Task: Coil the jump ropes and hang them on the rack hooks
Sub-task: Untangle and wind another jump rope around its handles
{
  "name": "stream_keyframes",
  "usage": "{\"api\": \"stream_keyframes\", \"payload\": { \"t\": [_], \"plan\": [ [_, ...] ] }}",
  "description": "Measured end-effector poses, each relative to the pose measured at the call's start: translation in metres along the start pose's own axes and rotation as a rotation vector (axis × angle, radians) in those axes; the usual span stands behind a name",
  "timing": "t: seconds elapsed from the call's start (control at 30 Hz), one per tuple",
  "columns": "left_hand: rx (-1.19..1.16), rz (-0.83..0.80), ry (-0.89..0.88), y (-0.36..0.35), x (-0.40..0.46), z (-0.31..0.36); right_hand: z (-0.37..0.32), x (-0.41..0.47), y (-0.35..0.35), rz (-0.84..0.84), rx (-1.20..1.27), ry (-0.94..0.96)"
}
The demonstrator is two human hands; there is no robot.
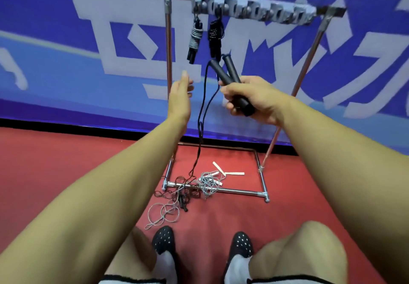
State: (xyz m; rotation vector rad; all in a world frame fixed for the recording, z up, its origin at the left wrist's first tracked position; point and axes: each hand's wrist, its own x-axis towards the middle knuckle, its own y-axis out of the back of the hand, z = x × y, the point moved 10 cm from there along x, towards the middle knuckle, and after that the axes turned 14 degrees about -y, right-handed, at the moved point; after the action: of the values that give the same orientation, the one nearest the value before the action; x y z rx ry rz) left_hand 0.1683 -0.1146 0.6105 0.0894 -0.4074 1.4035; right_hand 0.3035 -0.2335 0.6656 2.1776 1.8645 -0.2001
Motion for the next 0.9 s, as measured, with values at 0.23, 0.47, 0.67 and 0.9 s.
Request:
{"api": "stream_keyframes", "payload": {
  "t": [0.23,0.47,0.67,0.9],
  "plan": [
    [0.090,-0.503,0.078,-0.045,-0.061,-0.078,-0.069,0.000,0.026,0.161,0.248,0.202],
    [0.446,-0.640,0.163,-0.001,-0.115,-0.162,-0.107,-0.020,0.128,0.457,0.487,0.410],
    [0.239,-0.544,0.071,-0.022,-0.085,-0.115,-0.061,0.002,0.138,0.459,0.334,0.238],
    [0.412,-0.581,0.061,0.012,-0.085,-0.150,-0.044,-0.005,0.189,0.673,0.372,0.292]
  ]
}}
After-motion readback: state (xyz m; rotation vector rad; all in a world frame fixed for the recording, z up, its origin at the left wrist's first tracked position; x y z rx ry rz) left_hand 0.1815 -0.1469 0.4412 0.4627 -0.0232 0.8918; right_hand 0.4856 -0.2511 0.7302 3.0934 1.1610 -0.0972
